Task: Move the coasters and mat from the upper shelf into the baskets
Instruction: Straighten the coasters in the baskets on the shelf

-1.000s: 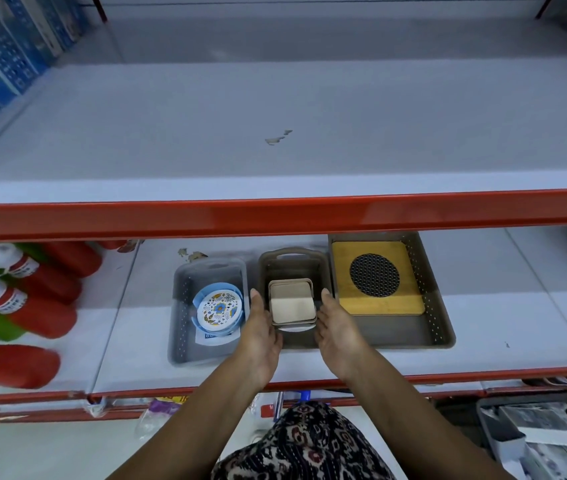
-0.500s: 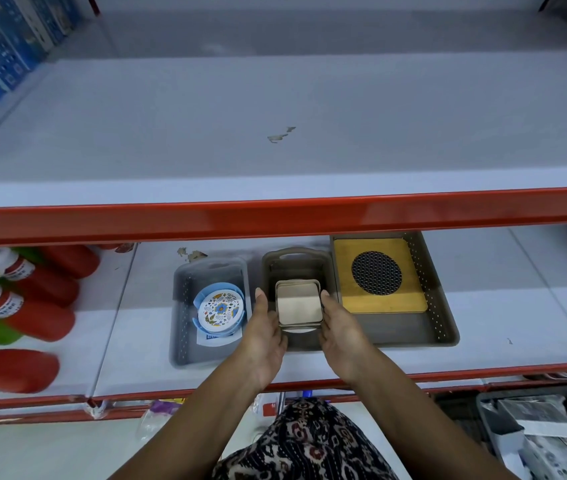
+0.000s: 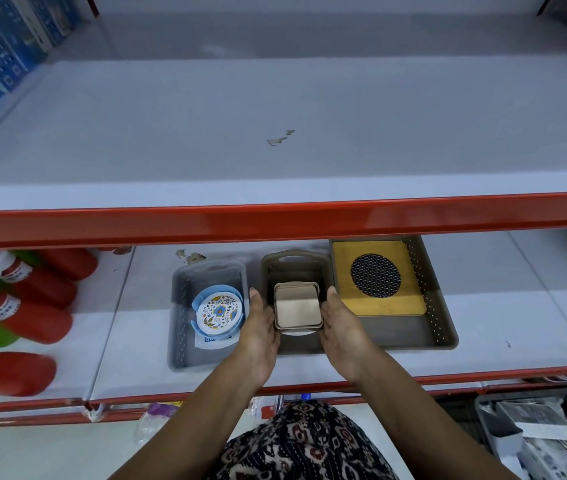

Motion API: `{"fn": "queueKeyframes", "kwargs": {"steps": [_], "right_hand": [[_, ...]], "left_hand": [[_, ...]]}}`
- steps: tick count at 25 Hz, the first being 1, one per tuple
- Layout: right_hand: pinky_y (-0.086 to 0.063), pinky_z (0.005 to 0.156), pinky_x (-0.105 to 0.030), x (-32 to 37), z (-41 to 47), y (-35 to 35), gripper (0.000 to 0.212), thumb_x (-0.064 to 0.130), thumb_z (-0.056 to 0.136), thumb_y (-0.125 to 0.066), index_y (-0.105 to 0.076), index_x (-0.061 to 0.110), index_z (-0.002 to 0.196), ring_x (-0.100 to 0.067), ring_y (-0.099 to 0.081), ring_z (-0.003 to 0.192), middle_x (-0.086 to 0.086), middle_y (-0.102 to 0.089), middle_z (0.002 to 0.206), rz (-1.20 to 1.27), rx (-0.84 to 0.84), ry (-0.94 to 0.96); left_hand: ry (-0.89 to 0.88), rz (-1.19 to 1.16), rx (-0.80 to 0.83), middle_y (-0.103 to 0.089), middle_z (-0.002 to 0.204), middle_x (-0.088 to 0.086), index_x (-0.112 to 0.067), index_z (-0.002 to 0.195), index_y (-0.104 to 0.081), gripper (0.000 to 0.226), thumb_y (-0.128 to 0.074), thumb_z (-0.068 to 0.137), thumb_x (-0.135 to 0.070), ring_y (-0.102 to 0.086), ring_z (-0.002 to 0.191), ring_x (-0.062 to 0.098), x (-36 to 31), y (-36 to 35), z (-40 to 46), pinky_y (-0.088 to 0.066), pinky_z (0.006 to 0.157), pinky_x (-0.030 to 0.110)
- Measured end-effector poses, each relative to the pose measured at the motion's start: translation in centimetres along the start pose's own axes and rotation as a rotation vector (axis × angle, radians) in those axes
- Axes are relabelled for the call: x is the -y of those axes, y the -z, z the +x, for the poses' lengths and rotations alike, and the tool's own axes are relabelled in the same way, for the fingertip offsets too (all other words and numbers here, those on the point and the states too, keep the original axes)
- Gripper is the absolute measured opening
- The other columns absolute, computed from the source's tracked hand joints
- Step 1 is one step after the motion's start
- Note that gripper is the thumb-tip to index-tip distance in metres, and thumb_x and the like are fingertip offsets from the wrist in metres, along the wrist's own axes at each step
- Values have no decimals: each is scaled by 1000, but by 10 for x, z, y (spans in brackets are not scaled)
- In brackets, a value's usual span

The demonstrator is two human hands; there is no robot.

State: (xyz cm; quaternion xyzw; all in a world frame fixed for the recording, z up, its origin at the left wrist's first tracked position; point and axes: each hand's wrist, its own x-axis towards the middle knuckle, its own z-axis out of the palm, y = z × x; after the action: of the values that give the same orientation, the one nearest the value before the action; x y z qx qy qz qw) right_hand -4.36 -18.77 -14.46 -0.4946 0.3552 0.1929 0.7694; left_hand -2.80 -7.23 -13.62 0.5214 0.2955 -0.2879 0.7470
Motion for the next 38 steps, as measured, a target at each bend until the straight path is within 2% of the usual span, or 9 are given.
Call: {"fn": "queueKeyframes", "kwargs": {"steps": [6,11,12,15,18,24,29,33,38], "right_hand": [[-33,97,-24,-3,8,0,59,54,94,-31,-48,14,134,-14,-52,108,-1,-62,114,-39,1,4],[-22,110,-27,6,-1,0,65,55,96,-23,-36,13,144,-16,-42,127,-3,-49,140,-87,36,-19],[-21,111,-28,8,-3,0,66,55,96,-22,-35,12,144,-16,-40,130,-4,-46,144,-93,37,-23],[-19,113,-28,8,-2,0,66,54,96,-21,-33,12,145,-17,-36,136,-5,-42,148,-97,25,-33],[-18,114,-29,7,0,-1,66,56,95,-22,-36,12,144,-15,-41,129,-5,-44,147,-95,11,-36],[-17,114,-28,10,-8,0,64,51,97,-21,-32,10,145,-18,-31,140,-5,-39,150,-119,26,-20],[-26,104,-24,10,-9,-4,62,48,98,-25,-35,8,143,-21,-35,138,-2,-45,143,-108,15,38],[-14,120,-32,0,-7,-24,65,49,98,-24,-22,9,149,-19,-19,146,-5,-22,158,-28,157,50],[-16,118,-32,-18,-10,-64,65,47,98,-28,-25,6,148,-18,-22,145,-7,-24,157,5,282,-50]], "left_hand": [[-30,115,13,-50,137,10,-3,135,-44,68,-16,97,-52,-40,131,19,2,-6,1,-27,99,23],[-3,161,28,-67,94,-5,-17,96,-64,69,-9,94,-58,-57,85,6,0,-4,11,-32,91,20],[2,165,26,-68,93,-8,-16,101,-64,71,-8,94,-59,-57,82,3,1,-4,12,-33,89,19],[-6,164,45,-57,127,6,-7,136,-43,72,-8,96,-56,-55,105,9,-1,-6,10,-29,92,20],[-5,142,70,-37,148,11,-5,143,-31,71,-10,96,-55,-35,135,18,-7,-11,0,-27,102,23],[-25,131,72,-37,147,12,-2,141,-33,73,-9,96,-54,-34,136,20,-5,-9,-2,-21,110,25],[-35,85,88,-33,151,7,-5,144,-29,76,-11,94,-60,-29,139,18,-6,0,3,-19,113,27],[-104,-5,78,-34,150,9,-6,143,-31,81,-17,90,-66,-32,138,19,-10,29,0,-22,114,32],[-279,-24,-132,-40,145,4,-7,142,-35,71,-16,94,-58,-35,135,17,-12,80,-12,-22,112,30]]}}
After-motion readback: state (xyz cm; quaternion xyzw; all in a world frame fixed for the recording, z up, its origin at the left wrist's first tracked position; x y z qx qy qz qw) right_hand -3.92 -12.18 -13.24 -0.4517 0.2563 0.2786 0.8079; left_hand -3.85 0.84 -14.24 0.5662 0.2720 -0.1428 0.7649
